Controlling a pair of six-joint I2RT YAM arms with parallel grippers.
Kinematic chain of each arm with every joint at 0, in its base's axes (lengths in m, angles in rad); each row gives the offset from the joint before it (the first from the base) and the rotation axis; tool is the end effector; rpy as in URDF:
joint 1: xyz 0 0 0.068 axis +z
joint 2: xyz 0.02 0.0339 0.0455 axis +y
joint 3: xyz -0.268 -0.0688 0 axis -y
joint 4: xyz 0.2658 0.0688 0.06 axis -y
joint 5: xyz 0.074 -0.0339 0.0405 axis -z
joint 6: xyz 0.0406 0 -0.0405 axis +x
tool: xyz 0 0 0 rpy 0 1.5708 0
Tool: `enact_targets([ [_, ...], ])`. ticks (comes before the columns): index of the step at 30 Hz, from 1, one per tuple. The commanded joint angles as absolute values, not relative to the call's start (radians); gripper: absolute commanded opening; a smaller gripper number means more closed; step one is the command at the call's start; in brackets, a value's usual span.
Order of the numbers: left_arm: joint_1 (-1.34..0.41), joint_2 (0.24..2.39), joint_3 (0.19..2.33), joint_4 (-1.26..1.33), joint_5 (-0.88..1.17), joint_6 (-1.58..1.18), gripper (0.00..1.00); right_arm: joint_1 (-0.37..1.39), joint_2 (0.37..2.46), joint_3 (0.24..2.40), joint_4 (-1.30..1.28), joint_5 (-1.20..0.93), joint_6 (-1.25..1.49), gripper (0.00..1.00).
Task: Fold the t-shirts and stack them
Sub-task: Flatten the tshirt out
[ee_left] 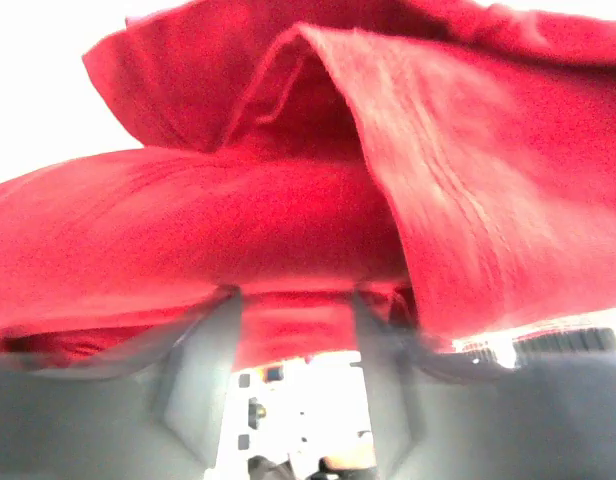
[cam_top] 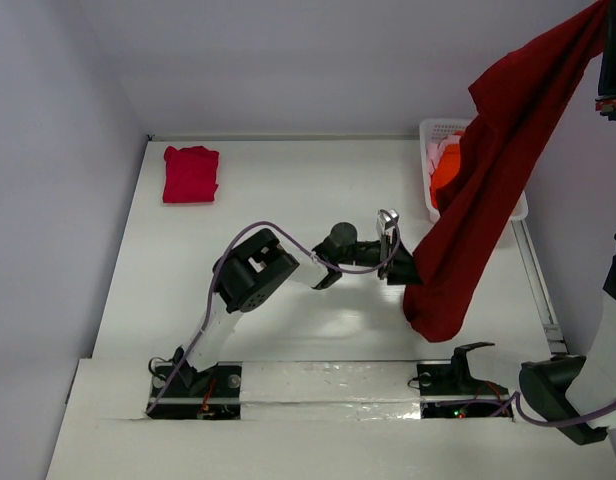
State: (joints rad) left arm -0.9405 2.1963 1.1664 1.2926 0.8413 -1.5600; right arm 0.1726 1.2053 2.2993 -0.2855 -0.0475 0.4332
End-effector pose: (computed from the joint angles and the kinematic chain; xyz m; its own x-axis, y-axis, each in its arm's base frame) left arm 0.2483 -0.3917 0.1600 -0.9610 0.1865 -0.2040 0.1634 -0.2118 -0.9635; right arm 0.0706 0.0143 0.7103 0.5611 0.5234 -0.6412 -0.4841 0.8359 0.2587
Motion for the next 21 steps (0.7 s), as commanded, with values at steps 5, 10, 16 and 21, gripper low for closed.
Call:
enact_targets([
  [5, -0.927, 2.166, 1.172, 1.963, 0.853, -1.496, 0.99, 0.183, 1.204, 2.316, -0.247, -0.032, 0.413, 0.0],
  [10, -0.908, 2.258, 1.215, 2.009, 0.847, -1.537, 0.99, 0.183, 1.2, 2.315, -0.248, -0.037, 0.413, 0.0],
  [16, -0.928, 2.379, 1.351, 2.069, 0.851, -1.657, 0.99, 0.183, 1.209, 2.318, -0.252, -0.04, 0.41, 0.0],
  [21, -0.953, 2.379, 1.365, 2.069, 0.844, -1.631, 0.99, 0.183, 1.216, 2.298, -0.229, -0.061, 0.425, 0.0],
])
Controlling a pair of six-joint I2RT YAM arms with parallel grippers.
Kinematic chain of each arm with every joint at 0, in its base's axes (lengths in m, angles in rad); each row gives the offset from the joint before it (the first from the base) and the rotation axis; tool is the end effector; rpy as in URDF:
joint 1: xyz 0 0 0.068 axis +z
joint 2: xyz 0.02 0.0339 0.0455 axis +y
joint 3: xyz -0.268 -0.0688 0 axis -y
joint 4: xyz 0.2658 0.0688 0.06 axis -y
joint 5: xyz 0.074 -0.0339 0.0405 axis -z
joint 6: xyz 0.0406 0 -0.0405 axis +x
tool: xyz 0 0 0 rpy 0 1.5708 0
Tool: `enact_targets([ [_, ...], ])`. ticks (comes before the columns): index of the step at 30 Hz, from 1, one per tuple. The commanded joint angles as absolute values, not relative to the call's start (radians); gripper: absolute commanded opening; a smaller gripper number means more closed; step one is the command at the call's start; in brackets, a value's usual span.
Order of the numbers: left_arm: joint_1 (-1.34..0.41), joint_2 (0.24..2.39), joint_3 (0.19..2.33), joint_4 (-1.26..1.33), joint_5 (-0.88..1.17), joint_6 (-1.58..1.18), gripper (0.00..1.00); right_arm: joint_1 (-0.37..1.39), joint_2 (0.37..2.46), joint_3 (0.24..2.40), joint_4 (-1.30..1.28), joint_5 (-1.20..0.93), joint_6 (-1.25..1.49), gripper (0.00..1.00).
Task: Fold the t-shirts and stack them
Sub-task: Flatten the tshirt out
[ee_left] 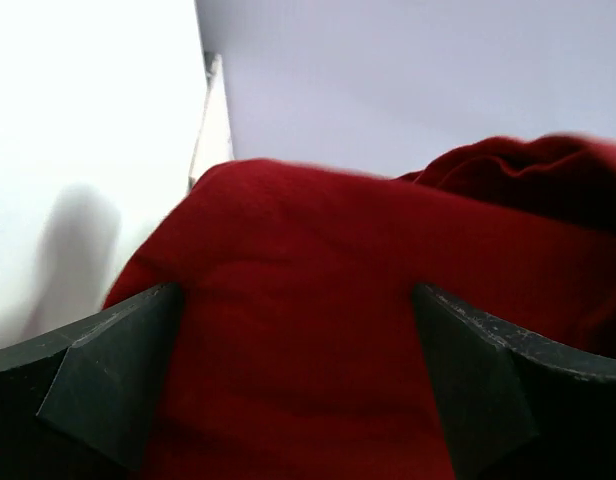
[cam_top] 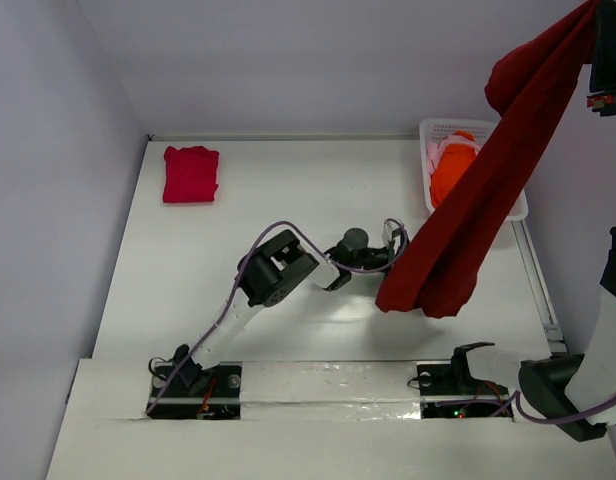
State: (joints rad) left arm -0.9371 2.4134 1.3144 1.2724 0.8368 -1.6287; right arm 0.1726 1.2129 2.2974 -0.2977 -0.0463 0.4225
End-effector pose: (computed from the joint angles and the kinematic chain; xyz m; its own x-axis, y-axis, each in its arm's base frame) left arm 0.2682 -0.4159 0.0998 -0.9771 0.2005 -0.0709 0.0457 -0.1276 -0.9908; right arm 0.0767 0.0153 0.7087 0.5527 0.5121 -0.6575 -0.4719 0.8426 0.2596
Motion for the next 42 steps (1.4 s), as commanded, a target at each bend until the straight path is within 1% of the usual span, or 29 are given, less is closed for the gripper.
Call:
enact_targets([
  [1, -0.953, 2.388, 1.37, 2.069, 0.841, -1.629, 0.99, 0.183, 1.219, 2.299, -0.227, -0.064, 0.429, 0.0],
  [3, -0.953, 2.413, 1.391, 2.072, 0.841, -1.644, 0.99, 0.183, 1.224, 2.31, -0.232, -0.066, 0.431, 0.0],
  [6, -0.971, 2.404, 1.396, 2.071, 0.844, -1.646, 0.94, 0.183, 1.221, 2.315, -0.242, -0.057, 0.42, 0.0],
  [7, -0.971, 2.399, 1.396, 2.072, 0.844, -1.644, 0.9, 0.183, 1.22, 2.313, -0.244, -0.051, 0.417, 0.0],
  [9, -0.971, 2.385, 1.401, 2.071, 0.85, -1.643, 0.74, 0.183, 1.215, 2.306, -0.239, -0.051, 0.416, 0.0],
  [10, -0.98, 2.382, 1.401, 2.071, 0.851, -1.643, 0.54, 0.183, 1.213, 2.306, -0.239, -0.051, 0.417, 0.0],
  [11, -0.98, 2.381, 1.397, 2.071, 0.854, -1.643, 0.38, 0.183, 1.215, 2.306, -0.239, -0.052, 0.419, 0.0],
  [12, -0.98, 2.378, 1.394, 2.069, 0.851, -1.646, 0.0, 0.183, 1.213, 2.307, -0.239, -0.051, 0.419, 0.0],
  [18, -0.969, 2.378, 1.364, 2.068, 0.838, -1.648, 0.0, 0.183, 1.206, 2.307, -0.25, -0.045, 0.407, 0.0],
  [22, -0.84, 2.281, 1.22, 2.027, 0.802, -1.559, 0.0, 0.183, 1.183, 2.298, -0.271, -0.037, 0.388, 0.0],
  [23, -0.816, 2.254, 1.22, 2.001, 0.804, -1.525, 0.0, 0.183, 1.183, 2.298, -0.272, -0.037, 0.388, 0.0],
  [25, -0.761, 2.139, 1.14, 1.869, 0.799, -1.436, 0.0, 0.183, 1.161, 2.263, -0.265, -0.037, 0.384, 0.0],
  [27, -0.732, 2.045, 1.059, 1.743, 0.763, -1.266, 0.0, 0.183, 1.146, 2.24, -0.261, -0.04, 0.383, 0.0],
  [28, -0.718, 1.945, 1.034, 1.604, 0.741, -1.203, 0.0, 0.183, 1.135, 2.22, -0.265, -0.043, 0.383, 0.0],
  [29, -0.695, 1.892, 0.988, 1.516, 0.677, -1.072, 0.0, 0.183, 1.129, 2.211, -0.281, -0.043, 0.382, 0.0],
  [30, -0.684, 1.787, 0.967, 1.353, 0.635, -1.01, 0.0, 0.183, 1.123, 2.203, -0.288, -0.041, 0.38, 0.0],
  [32, -0.661, 1.688, 0.94, 1.19, 0.516, -0.887, 0.0, 0.183, 1.108, 2.181, -0.333, -0.038, 0.373, 0.0],
  [33, -0.661, 1.605, 0.94, 1.045, 0.474, -0.796, 0.0, 0.183, 1.101, 2.174, -0.35, -0.035, 0.365, 0.0],
  [36, -0.641, 1.49, 0.939, 0.863, 0.342, -0.694, 0.0, 0.183, 1.056, 2.103, -0.402, -0.018, 0.362, 0.0],
  [38, -0.626, 1.447, 0.922, 0.832, 0.281, -0.675, 0.0, 0.183, 1.016, 2.027, -0.432, 0.001, 0.367, 0.0],
  [42, -0.606, 1.312, 0.876, 0.721, 0.14, -0.615, 0.0, 0.183, 0.861, 1.883, -0.489, 0.08, 0.368, 0.0],
])
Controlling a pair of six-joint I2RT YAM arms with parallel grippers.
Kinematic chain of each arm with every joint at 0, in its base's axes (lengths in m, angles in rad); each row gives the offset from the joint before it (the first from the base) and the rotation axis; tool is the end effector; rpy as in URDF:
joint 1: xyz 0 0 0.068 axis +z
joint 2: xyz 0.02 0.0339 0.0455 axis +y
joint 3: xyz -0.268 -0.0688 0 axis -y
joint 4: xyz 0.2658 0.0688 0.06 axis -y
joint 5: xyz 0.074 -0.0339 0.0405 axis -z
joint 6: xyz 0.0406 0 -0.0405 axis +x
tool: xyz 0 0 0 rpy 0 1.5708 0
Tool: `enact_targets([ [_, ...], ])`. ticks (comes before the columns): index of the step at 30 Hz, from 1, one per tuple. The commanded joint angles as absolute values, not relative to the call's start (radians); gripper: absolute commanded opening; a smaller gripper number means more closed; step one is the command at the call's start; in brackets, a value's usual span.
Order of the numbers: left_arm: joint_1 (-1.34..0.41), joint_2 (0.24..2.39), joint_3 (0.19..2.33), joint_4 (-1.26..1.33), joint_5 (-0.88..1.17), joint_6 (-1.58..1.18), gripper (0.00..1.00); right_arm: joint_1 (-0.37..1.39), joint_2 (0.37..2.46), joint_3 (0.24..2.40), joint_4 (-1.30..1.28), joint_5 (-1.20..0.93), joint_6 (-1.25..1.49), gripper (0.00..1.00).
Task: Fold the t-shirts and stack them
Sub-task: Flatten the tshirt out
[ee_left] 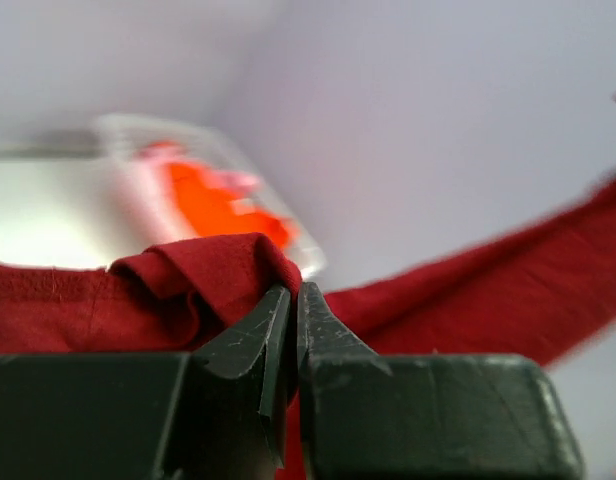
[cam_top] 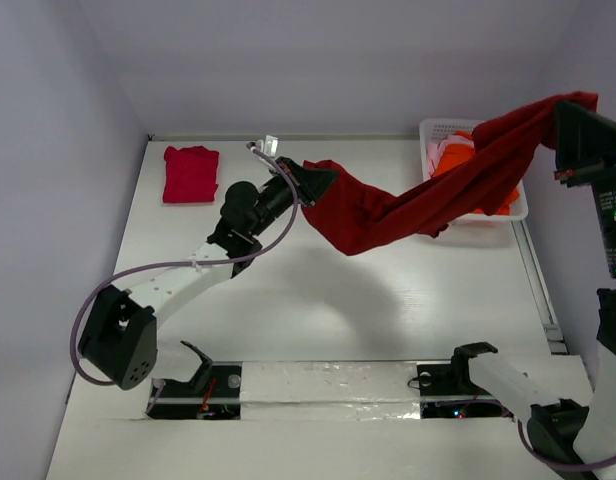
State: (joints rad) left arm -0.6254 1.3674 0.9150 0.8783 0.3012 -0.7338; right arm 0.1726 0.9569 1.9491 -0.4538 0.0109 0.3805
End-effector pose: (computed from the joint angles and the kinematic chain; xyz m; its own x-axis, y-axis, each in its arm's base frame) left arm 0.2636 -0.2052 0.3603 -0.2723 -0.5922 -0.7584 0.8022 0.2955 -0.5188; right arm 0.0583 0.0097 0.6467 0.4087 0.4482 -0.7951 -0.3385 0.8834 0.3240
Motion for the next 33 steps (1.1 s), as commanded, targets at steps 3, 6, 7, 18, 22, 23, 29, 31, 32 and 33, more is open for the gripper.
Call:
enact_targets([
  [3, -0.588, 1.218, 0.858, 0.654, 0.045, -0.588, 0.0, 0.183, 0.795, 1.821, -0.567, 0.165, 0.342, 0.0],
  [6, -0.562, 1.125, 0.848, 0.568, -0.067, -0.575, 0.0, 0.183, 0.733, 1.795, -0.661, 0.262, 0.33, 0.0],
  [7, -0.561, 1.097, 0.844, 0.549, -0.09, -0.575, 0.0, 0.183, 0.707, 1.778, -0.682, 0.294, 0.333, 0.0],
  [18, -0.541, 0.723, 0.805, 0.338, -0.397, -0.538, 0.0, 0.183, 0.637, 1.574, -0.83, 0.21, 0.382, 0.0],
  [22, -0.541, 0.637, 0.772, 0.311, -0.4, -0.546, 0.0, 0.183, 0.6, 1.479, -0.827, 0.163, 0.396, 0.0],
  [23, -0.541, 0.621, 0.762, 0.308, -0.402, -0.552, 0.0, 0.183, 0.592, 1.467, -0.834, 0.158, 0.396, 0.0],
  [29, -0.541, 0.494, 0.741, 0.239, -0.374, -0.566, 0.0, 0.183, 0.543, 1.45, -0.876, 0.166, 0.391, 0.0],
  [31, -0.541, 0.451, 0.742, 0.21, -0.365, -0.575, 0.0, 0.183, 0.54, 1.451, -0.879, 0.163, 0.39, 0.0],
  [32, -0.541, 0.44, 0.744, 0.201, -0.351, -0.577, 0.0, 0.183, 0.537, 1.451, -0.877, 0.155, 0.391, 0.0],
  [33, -0.541, 0.416, 0.749, 0.18, -0.344, -0.584, 0.0, 0.183, 0.537, 1.45, -0.876, 0.152, 0.393, 0.0],
])
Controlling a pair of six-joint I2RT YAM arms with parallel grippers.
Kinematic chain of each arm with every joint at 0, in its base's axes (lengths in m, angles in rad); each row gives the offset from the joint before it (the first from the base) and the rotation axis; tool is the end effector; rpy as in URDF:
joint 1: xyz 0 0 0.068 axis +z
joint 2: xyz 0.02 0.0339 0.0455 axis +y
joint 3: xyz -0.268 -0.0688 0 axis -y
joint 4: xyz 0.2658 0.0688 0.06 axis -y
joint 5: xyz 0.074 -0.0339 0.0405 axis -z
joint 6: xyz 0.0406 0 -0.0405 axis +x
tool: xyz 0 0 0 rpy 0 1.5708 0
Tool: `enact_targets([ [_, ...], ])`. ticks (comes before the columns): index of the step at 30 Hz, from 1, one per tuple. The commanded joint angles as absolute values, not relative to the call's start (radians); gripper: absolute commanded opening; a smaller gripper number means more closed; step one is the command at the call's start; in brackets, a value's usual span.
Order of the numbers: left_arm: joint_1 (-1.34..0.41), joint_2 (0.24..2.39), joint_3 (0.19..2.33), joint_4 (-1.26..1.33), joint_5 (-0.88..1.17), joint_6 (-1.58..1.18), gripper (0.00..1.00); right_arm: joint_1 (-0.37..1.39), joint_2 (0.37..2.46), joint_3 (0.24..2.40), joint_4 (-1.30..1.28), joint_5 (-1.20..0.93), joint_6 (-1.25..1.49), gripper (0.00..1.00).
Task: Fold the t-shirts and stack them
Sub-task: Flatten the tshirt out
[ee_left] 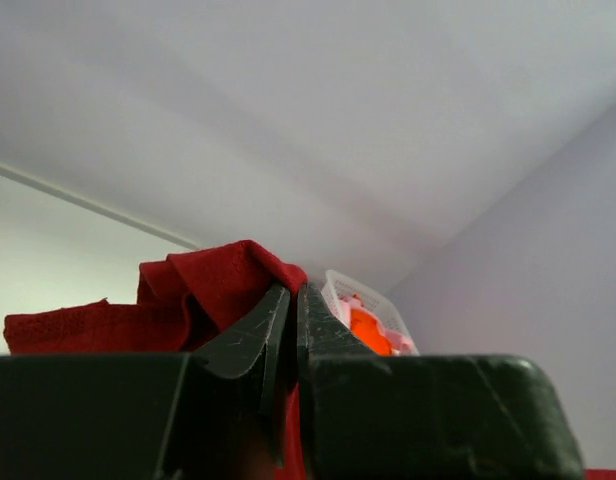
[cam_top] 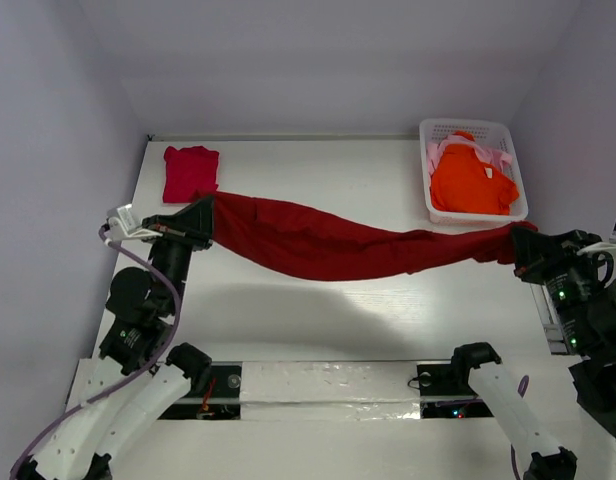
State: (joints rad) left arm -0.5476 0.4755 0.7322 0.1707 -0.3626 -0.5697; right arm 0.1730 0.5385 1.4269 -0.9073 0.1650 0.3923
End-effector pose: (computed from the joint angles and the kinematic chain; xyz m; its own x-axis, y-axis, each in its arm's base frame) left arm 0.1146 -0.0530 0.4081 0.1841 -0.7029 -0.6870 0.3687 0.6973 -0.6147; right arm 0.0258 -0.0023 0.4929 -0.0203 0.3793 -0.9251 -0.0003 0.9252 0.3794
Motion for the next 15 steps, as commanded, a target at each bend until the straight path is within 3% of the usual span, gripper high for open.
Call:
enact_targets([
  [1, -0.541, 0.405, 0.752, 0.167, -0.336, -0.587, 0.0, 0.183, 0.535, 1.451, -0.874, 0.147, 0.393, 0.0],
  [15, -0.541, 0.259, 0.733, 0.095, -0.224, -0.675, 0.0, 0.183, 0.577, 1.45, -0.825, 0.152, 0.388, 0.0],
])
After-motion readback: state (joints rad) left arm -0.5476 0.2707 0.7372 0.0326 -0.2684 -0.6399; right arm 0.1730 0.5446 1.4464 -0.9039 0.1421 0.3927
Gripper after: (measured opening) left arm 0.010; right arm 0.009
